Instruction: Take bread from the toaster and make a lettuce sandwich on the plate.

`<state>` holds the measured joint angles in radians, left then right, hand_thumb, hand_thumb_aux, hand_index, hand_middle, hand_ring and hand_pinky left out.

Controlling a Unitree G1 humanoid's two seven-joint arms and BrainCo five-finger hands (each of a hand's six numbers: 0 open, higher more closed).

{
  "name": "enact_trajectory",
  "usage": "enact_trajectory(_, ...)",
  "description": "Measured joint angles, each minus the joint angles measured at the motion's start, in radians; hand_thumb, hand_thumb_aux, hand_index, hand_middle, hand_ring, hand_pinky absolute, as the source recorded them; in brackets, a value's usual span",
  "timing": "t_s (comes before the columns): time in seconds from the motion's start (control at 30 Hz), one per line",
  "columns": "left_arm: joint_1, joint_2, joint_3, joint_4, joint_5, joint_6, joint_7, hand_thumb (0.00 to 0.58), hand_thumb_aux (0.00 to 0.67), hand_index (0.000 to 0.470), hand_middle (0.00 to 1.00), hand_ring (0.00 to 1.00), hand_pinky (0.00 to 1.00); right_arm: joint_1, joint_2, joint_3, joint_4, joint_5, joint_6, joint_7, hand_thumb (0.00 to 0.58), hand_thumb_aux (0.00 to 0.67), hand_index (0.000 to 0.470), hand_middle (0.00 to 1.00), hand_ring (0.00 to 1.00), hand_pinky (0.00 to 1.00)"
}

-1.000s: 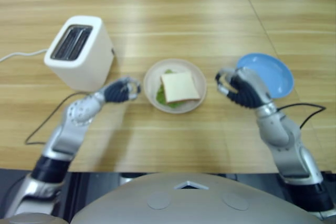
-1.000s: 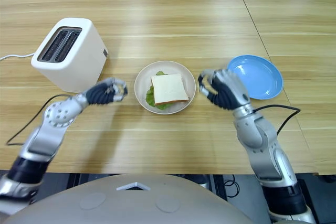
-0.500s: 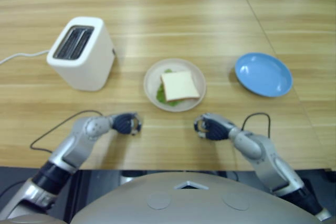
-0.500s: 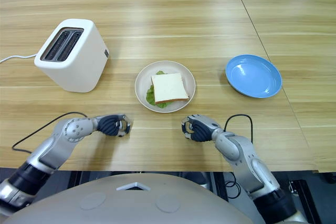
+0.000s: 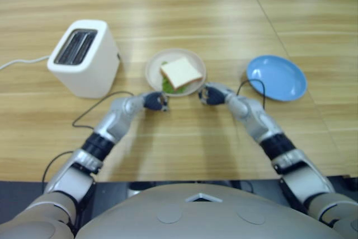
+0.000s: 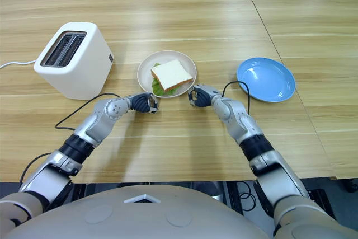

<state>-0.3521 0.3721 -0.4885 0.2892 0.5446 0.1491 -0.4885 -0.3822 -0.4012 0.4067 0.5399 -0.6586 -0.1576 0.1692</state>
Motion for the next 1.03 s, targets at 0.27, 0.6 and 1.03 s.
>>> enact_trajectory(0.27, -0.005, 0.015, 0.125, 0.059, -0.004, 0.016, 0.190, 0.000, 0.000, 0.000, 0.00, 0.00, 0.00, 0.062, -0.067, -0.019, -0.033, -0.012, -0.066, -0.158, 0.000, 0.000, 0.000, 0.00, 0.00, 0.00)
enact_trajectory(0.6, 0.035, -0.166, 0.437, -0.144, -0.340, -0.152, 0.338, 0.000, 0.000, 0.000, 0.00, 0.00, 0.00, 0.273, 0.047, -0.339, -0.401, 0.467, -0.140, -0.131, 0.000, 0.000, 0.000, 0.00, 0.00, 0.00)
enact_trajectory(1.03, 0.019, -0.309, 0.565, 0.012, -0.592, -0.269, 0.355, 0.000, 0.000, 0.000, 0.00, 0.00, 0.00, 0.280, 0.182, -0.503, -0.343, 0.748, -0.178, -0.072, 0.000, 0.000, 0.000, 0.00, 0.00, 0.00)
